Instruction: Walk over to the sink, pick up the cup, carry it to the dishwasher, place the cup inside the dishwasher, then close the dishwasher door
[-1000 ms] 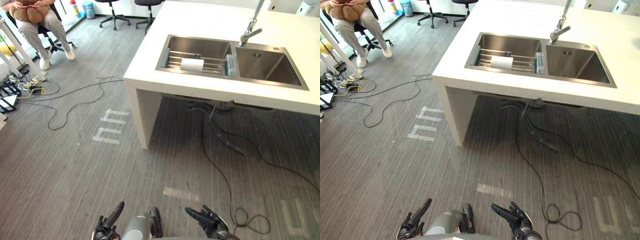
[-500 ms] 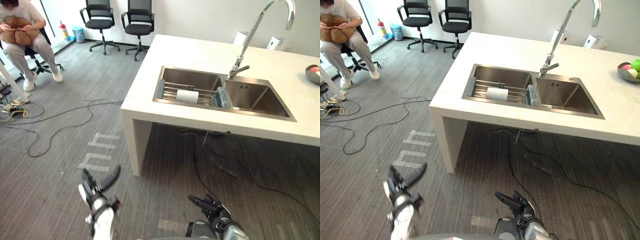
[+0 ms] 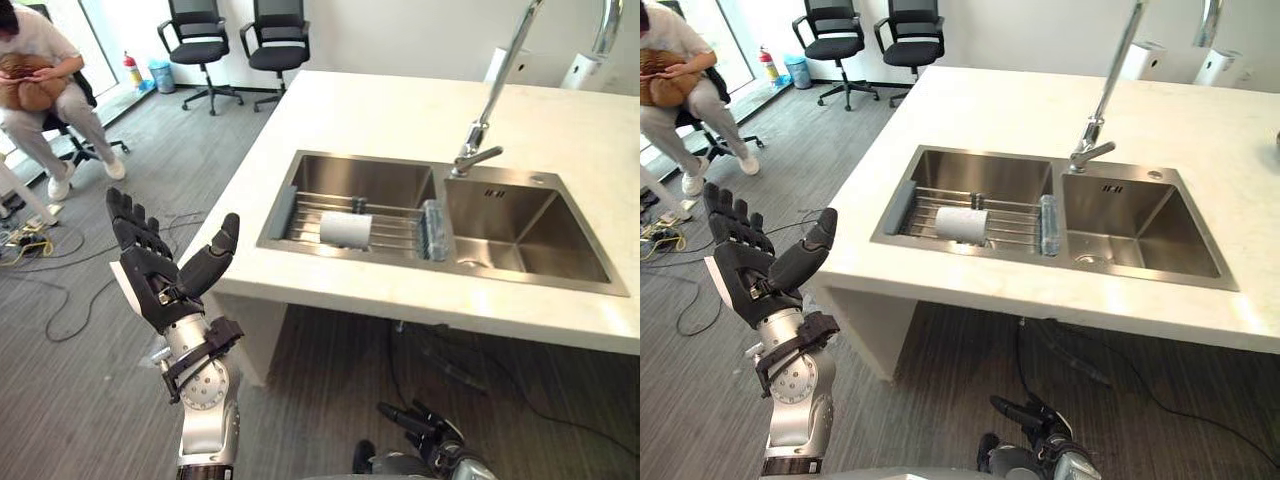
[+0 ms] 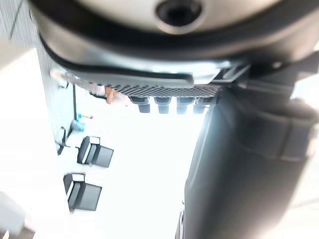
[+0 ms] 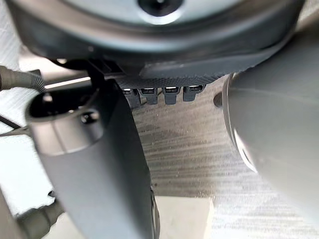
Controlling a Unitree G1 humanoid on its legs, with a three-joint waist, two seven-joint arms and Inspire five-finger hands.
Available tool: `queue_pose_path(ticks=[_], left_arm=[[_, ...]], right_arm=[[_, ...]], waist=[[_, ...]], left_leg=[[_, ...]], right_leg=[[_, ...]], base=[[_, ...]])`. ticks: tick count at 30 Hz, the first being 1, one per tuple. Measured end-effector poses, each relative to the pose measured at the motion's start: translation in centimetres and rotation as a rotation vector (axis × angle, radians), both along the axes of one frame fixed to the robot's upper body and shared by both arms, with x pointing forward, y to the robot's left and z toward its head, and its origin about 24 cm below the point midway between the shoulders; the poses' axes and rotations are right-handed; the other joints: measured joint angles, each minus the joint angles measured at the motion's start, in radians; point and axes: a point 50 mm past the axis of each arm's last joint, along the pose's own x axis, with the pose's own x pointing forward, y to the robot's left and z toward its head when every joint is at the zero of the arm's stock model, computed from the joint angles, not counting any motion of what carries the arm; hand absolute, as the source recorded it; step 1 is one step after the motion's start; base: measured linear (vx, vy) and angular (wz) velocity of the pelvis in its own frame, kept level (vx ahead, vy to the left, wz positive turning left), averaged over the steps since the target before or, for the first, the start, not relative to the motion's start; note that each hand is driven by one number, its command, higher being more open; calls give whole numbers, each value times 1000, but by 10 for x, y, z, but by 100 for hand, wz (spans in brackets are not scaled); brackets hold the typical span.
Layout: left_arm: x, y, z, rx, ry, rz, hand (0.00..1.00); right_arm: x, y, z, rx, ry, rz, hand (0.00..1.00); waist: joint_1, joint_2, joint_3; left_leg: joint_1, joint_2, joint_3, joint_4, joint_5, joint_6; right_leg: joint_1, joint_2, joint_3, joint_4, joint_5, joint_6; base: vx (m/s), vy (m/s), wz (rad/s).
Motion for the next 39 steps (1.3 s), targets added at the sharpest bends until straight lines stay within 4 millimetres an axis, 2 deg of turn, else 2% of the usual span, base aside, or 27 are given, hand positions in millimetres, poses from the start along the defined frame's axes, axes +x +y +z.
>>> queue_pose_path(ticks=[1, 2, 3, 4, 5, 6, 7, 8, 9, 10, 11, 13, 14, 15, 16, 21, 27, 31, 39], left_arm=[[-5, -1, 2, 3, -10, -4, 100], [-7, -1, 2, 20, -6, -5, 100], [-9, -1, 2, 42, 2, -12, 100], [-8, -2, 2, 56, 6, -18, 100], [-8, -1, 3, 102, 11, -30, 100], [-7, -1, 4, 147, 19, -30, 100], [-4, -2, 6, 249, 36, -46, 100], [0, -4, 10, 341, 48, -72, 100], [3, -6, 11, 376, 54, -92, 100], [8, -10, 14, 415, 63, -135, 100], [15, -10, 11, 452, 100, -168, 100], [21, -10, 5, 489, 161, -202, 100], [24, -10, 1, 519, 195, -217, 100], [27, -10, 1, 536, 208, -227, 100], [31, -10, 1, 579, 230, -246, 100], [46, -15, -10, 873, 369, -408, 100], [58, -12, -16, 1093, 505, -628, 100], [67, 0, -17, 1172, 615, -710, 100], [73, 13, -9, 1264, 746, -857, 100]], right_arm=[[-4, -1, -1, -4, 22, 20, 100], [-11, -2, -3, -4, 49, 28, 100], [-19, -4, -4, -4, 79, 28, 100], [-22, -6, -5, -5, 91, 28, 100], [-25, -7, -6, -4, 113, 28, 100], [-27, -8, -7, -3, 122, 27, 100], [-28, -8, -8, 0, 129, 29, 100], [-29, -9, -8, 4, 130, 43, 100], [-28, -10, -7, 4, 129, 55, 100], [-28, -14, -6, 1, 125, 68, 100], [-29, -13, -8, 7, 127, 55, 100], [-28, -12, -7, 9, 116, 42, 100], [-29, -10, -7, 12, 113, 40, 100], [-30, -8, -8, 16, 112, 39, 100], [-32, -5, -9, 24, 117, 37, 100], [-32, -5, -9, 27, 133, 48, 100], [-32, -12, -8, 13, 155, 77, 100], [-34, -14, -9, 13, 176, 81, 100], [-49, -19, -11, 10, 254, 99, 100]], waist=[[5, 5, 3], [10, 6, 4], [19, 5, 4], [25, 0, 2], [34, -1, 0], [37, -1, -1], [37, -2, -3], [34, -4, -4], [30, -1, -6], [21, 17, -17], [12, 2, -24], [-8, 4, -27], [-13, -3, -33], [-14, -11, -38], [-17, -33, -45], [-31, -24, -52], [-39, -17, -56], [-41, -17, -56], [-49, -17, -56]], left_leg=[[-96, 47, -18, 199, 84, 9], [-162, 66, -31, 315, 58, 15], [-238, 63, -33, 388, 3, 35], [-264, 55, -26, 375, -28, 48], [-292, 33, 5, 271, -84, 68], [-297, 18, 23, 193, -107, 78], [-290, -23, 54, 9, -138, 86], [-269, -86, 63, -220, -135, 81], [-252, -119, 57, -344, -101, 80], [-228, -163, 39, -530, 48, 106], [-156, -193, 55, -622, 83, 113], [-66, -203, 69, -739, 112, 117], [-35, -205, 74, -769, 113, 117], [-27, -212, 73, -780, 113, 116], [-14, -232, 68, -805, 117, 110], [36, -218, 46, -884, 151, 86], [41, -216, 49, -889, 153, 83], [40, -221, 52, -891, 158, 86], [27, -250, 46, -892, 161, 107]], right_leg=[[52, 34, 18, -30, -5, -26], [89, 49, 29, -40, -15, -41], [126, 54, 46, -54, -26, -56], [141, 53, 58, -63, -28, -64], [166, 45, 83, -80, -32, -66], [176, 38, 95, -88, -30, -59], [193, 21, 113, -98, -26, -46], [196, -4, 128, -93, -35, -29], [196, -13, 134, -89, -42, -17], [197, -13, 145, -83, -61, 9], [197, -37, 156, -53, -74, 21], [178, -55, 168, 45, -102, 59], [180, -63, 183, 31, -128, 67], [185, -72, 185, 3, -124, 71], [190, -94, 191, -29, -112, 87], [216, -68, 174, -37, -115, 86], [218, -63, 179, -45, -113, 84], [220, -71, 181, -58, -107, 79], [226, -99, 175, -97, -90, 101]], base=[[374, -161, -39], [320, -120, -44], [311, -108, -40], [311, -66, -52], [315, -40, -46], [353, 28, -53], [372, 89, -44], [372, 108, -37], [356, 130, -27], [340, 132, -20], [345, 125, -18], [295, 104, -11], [242, 97, -5], [167, 46, 5], [129, -30, 16], [57, -111, 11], [-33, -55, -3], [-74, 13, -3], [-44, 38, 3]])
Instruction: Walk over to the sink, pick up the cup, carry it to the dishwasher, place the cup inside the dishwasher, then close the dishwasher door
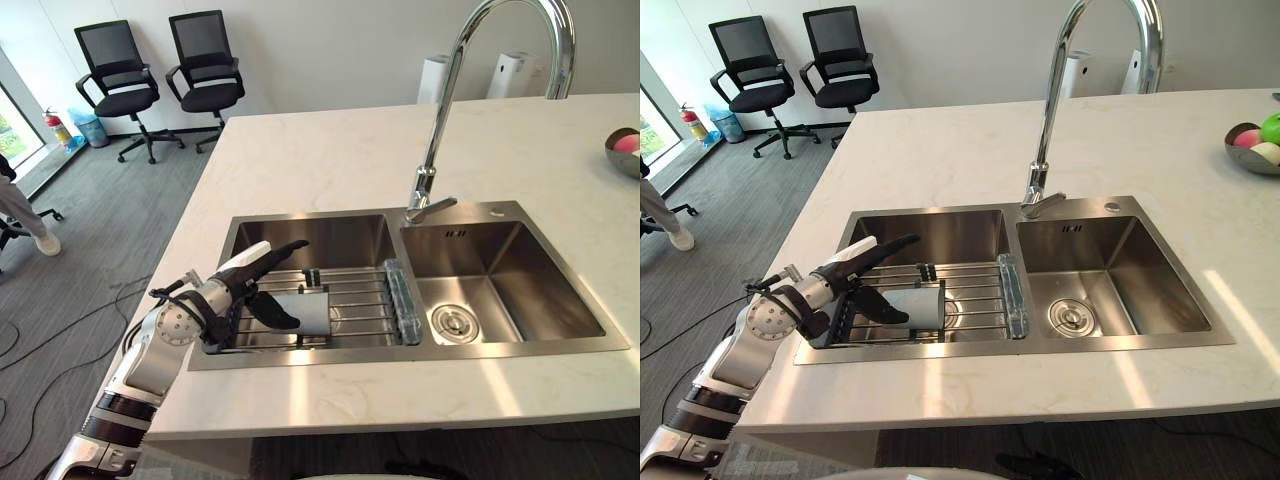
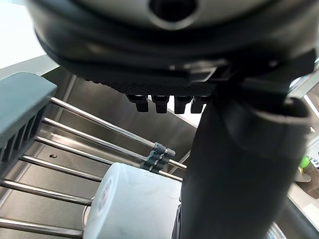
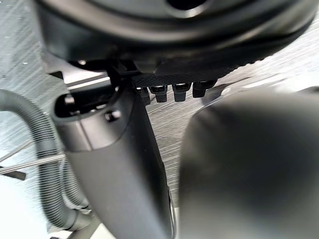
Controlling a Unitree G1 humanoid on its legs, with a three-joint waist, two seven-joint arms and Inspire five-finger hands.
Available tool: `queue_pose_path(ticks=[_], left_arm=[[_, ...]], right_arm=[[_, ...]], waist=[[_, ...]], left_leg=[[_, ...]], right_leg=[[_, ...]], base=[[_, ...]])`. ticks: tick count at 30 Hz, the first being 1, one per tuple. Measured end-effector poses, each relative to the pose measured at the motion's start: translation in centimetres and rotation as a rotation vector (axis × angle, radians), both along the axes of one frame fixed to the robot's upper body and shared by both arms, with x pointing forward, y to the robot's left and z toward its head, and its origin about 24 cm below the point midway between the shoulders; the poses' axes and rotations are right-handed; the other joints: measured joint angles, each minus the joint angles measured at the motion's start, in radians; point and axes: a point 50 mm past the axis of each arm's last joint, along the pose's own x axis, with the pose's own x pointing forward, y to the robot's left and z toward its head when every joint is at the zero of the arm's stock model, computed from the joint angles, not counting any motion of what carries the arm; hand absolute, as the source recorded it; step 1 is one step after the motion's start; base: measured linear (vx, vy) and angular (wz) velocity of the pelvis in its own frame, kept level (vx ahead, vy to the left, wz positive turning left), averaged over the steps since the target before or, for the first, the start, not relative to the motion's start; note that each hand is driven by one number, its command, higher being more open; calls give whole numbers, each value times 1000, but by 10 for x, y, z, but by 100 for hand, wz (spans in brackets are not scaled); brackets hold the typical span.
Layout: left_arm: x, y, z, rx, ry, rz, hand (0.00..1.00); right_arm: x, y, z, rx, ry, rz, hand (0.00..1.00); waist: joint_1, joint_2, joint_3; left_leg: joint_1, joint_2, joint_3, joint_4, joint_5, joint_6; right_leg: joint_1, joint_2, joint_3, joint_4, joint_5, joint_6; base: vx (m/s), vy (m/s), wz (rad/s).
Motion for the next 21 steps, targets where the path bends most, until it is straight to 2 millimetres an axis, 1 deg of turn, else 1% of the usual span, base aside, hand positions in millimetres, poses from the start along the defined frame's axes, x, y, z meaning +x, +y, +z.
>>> queue_pose_path(ticks=[5, 9, 14, 21], left_arm=[[3, 5, 5, 51, 59, -22, 100], [7, 5, 12, 69, 87, -45, 100], [8, 3, 17, 16, 122, -83, 100], [6, 4, 18, 2, 163, -116, 100]], right_arm=[[2, 0, 0, 1, -1, -1, 100], [1, 0, -1, 4, 11, -4, 100], [0, 0, -1, 7, 20, -7, 100], [-2, 0, -1, 9, 32, -13, 100]], waist=[[-7, -1, 0], [-6, -2, 0], [-8, -2, 0], [-8, -4, 1]], left_leg=[[-3, -14, 0, 0, -3, 7], [-3, -14, 1, 0, -3, 7], [-2, -10, 2, 0, -2, 7], [-2, -11, 3, -1, -2, 7]], right_leg=[[2, -13, 0, -5, 4, 6], [2, -13, -1, -5, 5, 7], [2, -10, 0, -4, 6, 6], [2, -11, 1, -4, 6, 7]], base=[[2, 7, 1], [0, 0, 0], [-28, -25, -1], [0, 0, 0]])
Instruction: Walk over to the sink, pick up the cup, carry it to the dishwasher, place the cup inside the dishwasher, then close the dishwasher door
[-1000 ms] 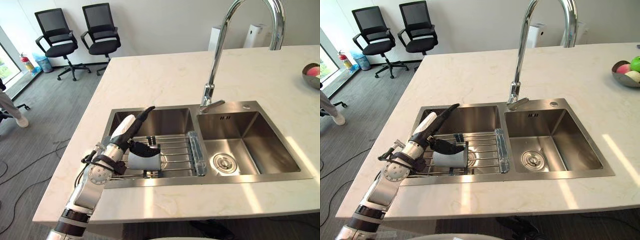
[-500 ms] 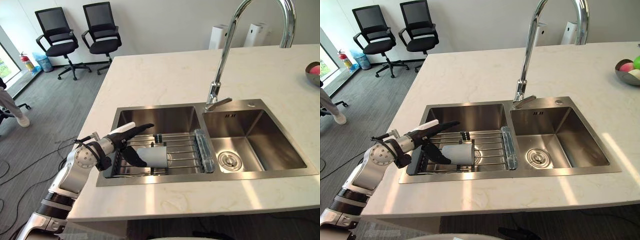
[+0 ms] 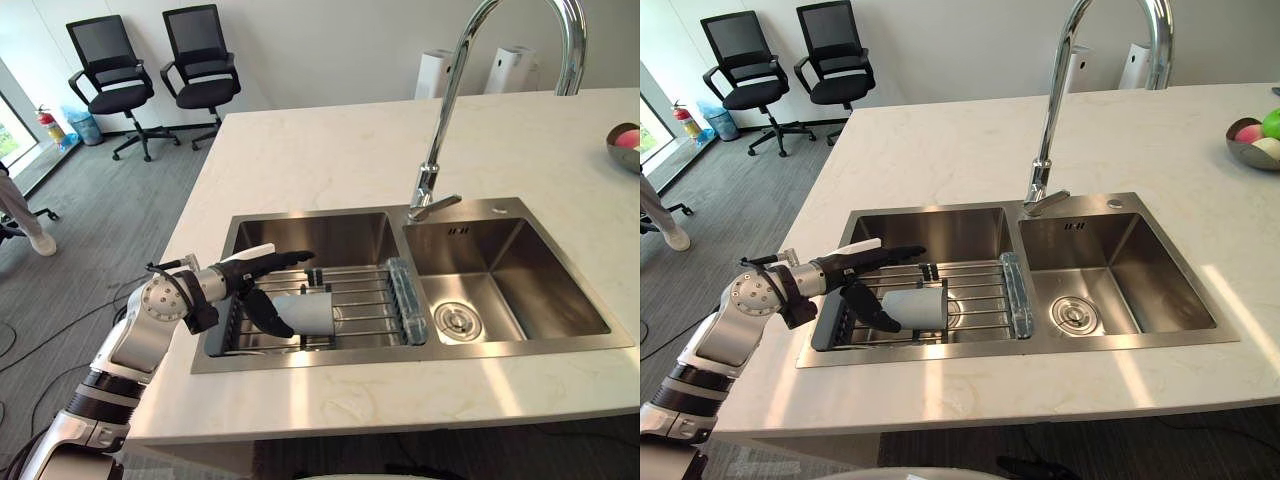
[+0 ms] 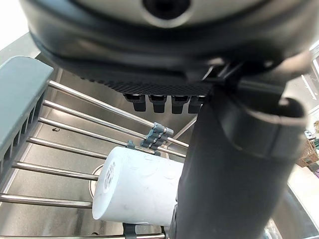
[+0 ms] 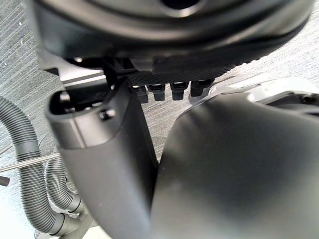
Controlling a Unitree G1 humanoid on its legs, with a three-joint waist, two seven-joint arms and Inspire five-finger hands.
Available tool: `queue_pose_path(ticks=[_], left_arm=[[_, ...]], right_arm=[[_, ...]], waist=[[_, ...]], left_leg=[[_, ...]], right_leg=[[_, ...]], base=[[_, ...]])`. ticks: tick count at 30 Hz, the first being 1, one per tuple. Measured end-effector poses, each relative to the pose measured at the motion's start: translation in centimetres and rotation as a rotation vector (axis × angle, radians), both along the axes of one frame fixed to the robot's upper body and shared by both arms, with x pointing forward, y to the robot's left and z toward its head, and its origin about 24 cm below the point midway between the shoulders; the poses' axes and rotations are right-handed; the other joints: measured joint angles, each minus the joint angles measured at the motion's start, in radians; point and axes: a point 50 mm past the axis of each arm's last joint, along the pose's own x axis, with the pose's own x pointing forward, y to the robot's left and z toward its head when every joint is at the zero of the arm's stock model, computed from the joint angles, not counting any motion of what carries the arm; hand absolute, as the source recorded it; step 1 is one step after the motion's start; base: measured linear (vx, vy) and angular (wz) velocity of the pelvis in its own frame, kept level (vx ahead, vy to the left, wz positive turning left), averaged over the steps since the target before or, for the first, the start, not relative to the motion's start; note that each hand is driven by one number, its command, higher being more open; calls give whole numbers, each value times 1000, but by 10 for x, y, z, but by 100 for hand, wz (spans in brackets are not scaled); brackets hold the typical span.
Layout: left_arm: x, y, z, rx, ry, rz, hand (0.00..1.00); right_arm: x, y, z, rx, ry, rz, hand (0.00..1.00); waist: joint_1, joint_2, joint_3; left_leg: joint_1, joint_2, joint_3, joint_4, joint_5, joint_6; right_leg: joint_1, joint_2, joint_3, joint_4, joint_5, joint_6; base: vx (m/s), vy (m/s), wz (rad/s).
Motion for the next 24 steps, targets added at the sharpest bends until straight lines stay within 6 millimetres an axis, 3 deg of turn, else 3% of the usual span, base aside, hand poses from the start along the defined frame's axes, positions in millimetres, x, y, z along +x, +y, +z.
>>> queue_pose_path(ticks=[17, 24], left_arm=[[-3, -4, 1, -25, 33, -41, 100], [-5, -17, 0, -45, 8, -67, 100]], right_arm=[[3, 1, 0, 3, 0, 4, 100], [4, 1, 0, 3, 0, 12, 100]], waist=[[-1, -18, 12], [-3, -18, 13]], left_leg=[[-1, 0, 5, 0, -1, 1], [-1, -1, 10, 0, -3, 3]], right_leg=[[0, -1, 3, -7, 3, 4], [0, -2, 5, -11, 4, 5]], base=[[0, 0, 0], [0, 0, 0]])
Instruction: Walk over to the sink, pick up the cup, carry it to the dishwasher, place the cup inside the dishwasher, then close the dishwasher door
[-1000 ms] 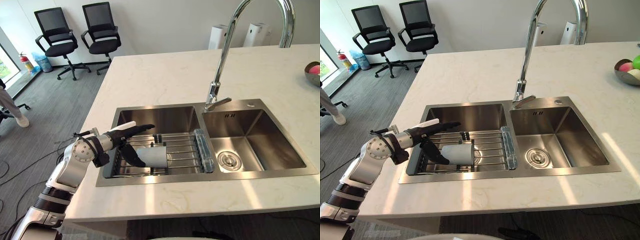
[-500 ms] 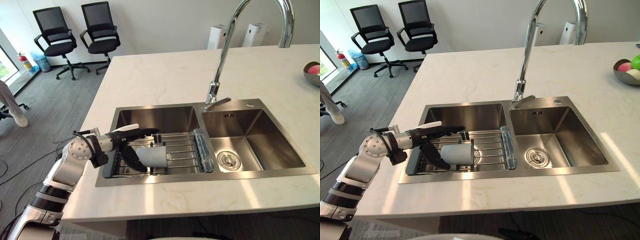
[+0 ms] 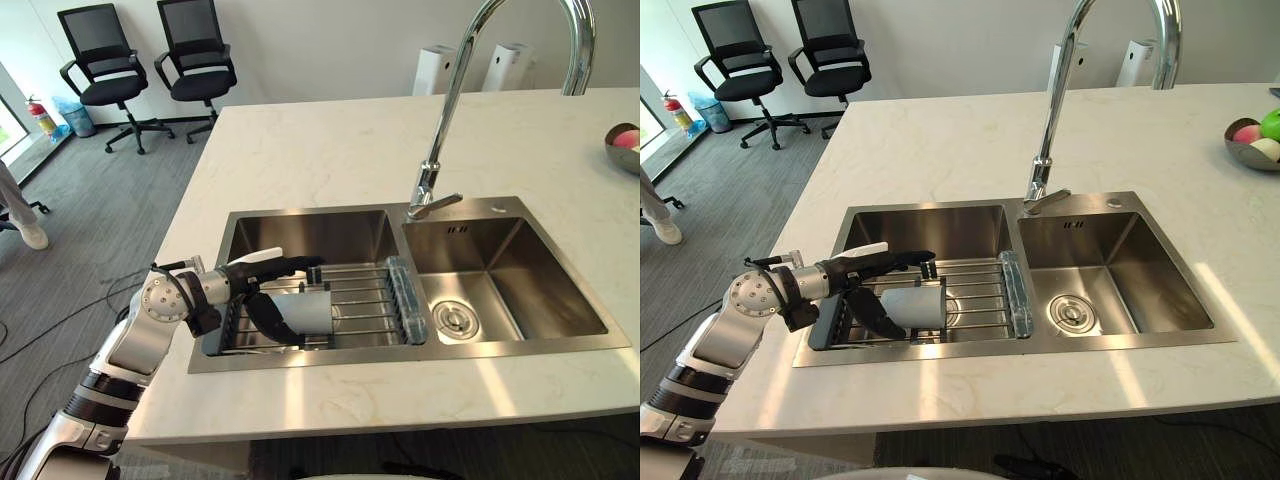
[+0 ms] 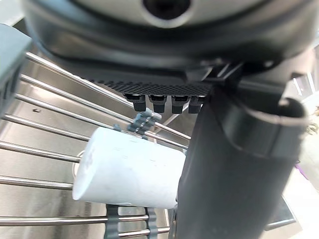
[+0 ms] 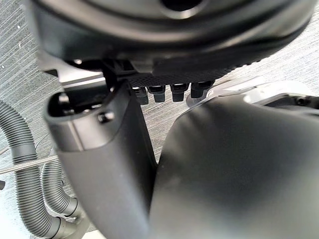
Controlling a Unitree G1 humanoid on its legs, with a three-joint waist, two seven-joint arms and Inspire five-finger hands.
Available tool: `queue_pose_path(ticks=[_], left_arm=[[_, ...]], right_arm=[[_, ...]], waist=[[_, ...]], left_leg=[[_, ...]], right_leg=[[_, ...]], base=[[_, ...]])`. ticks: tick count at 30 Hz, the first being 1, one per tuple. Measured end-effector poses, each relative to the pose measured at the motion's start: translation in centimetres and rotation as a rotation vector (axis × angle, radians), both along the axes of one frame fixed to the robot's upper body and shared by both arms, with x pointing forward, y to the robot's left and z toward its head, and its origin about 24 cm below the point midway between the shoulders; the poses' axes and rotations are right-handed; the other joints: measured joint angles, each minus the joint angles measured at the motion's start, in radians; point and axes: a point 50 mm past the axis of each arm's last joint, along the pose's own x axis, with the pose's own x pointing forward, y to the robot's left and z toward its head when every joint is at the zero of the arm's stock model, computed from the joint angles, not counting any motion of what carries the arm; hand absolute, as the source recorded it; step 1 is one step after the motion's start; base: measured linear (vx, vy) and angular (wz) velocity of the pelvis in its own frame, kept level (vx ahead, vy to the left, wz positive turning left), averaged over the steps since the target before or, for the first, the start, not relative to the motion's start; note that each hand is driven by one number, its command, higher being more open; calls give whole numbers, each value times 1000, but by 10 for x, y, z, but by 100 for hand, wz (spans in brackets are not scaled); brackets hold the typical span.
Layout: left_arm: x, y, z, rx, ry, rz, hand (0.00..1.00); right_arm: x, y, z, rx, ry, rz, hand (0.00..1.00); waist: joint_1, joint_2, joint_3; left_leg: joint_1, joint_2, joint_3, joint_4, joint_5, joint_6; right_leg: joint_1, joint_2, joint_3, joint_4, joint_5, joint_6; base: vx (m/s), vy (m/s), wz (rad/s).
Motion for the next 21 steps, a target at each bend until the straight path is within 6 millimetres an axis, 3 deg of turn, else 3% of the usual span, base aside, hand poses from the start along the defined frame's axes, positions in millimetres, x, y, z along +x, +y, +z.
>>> queue_pose_path(ticks=[7, 21], left_arm=[[-6, -11, -17, -11, 39, -16, 100], [-6, -16, -21, 5, 17, 1, 100]], right_arm=[[5, 2, 1, -3, -4, 35, 100], [7, 2, 1, -3, 0, 41, 100]], waist=[[-13, -2, 2], [-25, -3, 2]], left_leg=[[0, -2, 5, 0, -3, 2], [1, -3, 13, 0, -5, 4]], right_leg=[[0, -2, 4, -3, 1, 2], [-1, -4, 12, -8, 5, 5]], base=[[0, 0, 0], [-4, -3, -1]])
